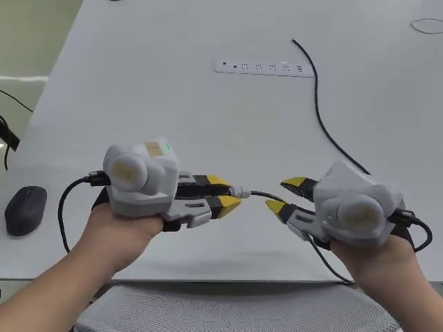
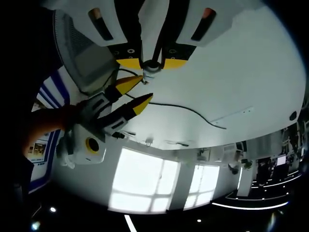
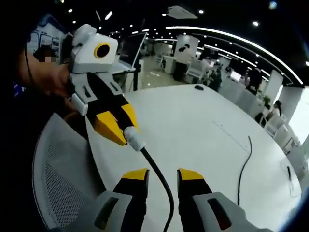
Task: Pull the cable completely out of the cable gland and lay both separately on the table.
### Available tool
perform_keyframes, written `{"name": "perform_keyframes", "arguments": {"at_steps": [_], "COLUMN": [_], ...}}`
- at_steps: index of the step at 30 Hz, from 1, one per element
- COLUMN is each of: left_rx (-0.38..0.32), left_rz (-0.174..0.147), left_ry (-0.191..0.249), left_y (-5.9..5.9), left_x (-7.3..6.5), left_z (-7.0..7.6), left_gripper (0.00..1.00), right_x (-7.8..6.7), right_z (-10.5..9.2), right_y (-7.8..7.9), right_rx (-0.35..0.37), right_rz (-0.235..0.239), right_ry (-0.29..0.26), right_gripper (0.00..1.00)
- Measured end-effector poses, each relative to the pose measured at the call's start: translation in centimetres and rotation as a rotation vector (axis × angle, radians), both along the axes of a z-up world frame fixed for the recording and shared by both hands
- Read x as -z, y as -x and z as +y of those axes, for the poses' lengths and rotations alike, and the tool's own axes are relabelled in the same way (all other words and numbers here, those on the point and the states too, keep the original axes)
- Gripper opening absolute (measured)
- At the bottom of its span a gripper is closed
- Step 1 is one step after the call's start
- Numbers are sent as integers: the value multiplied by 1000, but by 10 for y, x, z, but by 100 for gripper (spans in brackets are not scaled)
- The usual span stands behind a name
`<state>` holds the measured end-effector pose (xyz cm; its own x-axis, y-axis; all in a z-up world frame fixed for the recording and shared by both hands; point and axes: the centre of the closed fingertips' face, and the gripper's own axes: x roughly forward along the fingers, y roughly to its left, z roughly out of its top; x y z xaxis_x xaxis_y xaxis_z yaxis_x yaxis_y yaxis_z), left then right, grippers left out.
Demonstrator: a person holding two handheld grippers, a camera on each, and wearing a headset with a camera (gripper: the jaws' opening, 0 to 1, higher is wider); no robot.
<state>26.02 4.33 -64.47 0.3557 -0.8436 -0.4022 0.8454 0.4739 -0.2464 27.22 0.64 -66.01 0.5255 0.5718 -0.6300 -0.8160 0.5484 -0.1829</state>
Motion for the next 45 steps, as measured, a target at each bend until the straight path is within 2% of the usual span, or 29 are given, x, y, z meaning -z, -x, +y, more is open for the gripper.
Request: {"name": "perform_keyframes", "arguments": {"at_steps": [3,5,12,17,20,26,30,34,37,45], "left_rx": [3,5,7,8,5,0,1,6,6,1], "left_rz": [0,0,2,8,9,2,-3,-6,-7,-13], "left_ry": [1,5,3,2,4,12,16,12,11,17], "left_y": [1,2,2,3,3,1,0,-1,-1,-1], "left_x": [-1,-2,-1,1,1,1,0,0,0,-4], "left_z": [-1,-1,0,0,0,-1,-2,-3,-3,-4], "left_gripper": [15,15,15,15,15,15,15,15,15,15], "right_x": [2,2,1,1,1,1,0,2,5,11], "right_z": [11,15,23,22,22,21,18,17,14,2], "right_y": [4,5,8,8,7,4,2,2,1,-4], "right_rx": [-67,-85,-125,-132,-116,-101,-56,-33,-21,76], "right_rz": [-24,-38,-68,-81,-60,-55,-51,-23,-16,71], "right_ry": [39,54,79,89,68,59,37,13,18,-61], "right_gripper": [18,17,6,3,3,2,2,2,1,1]}}
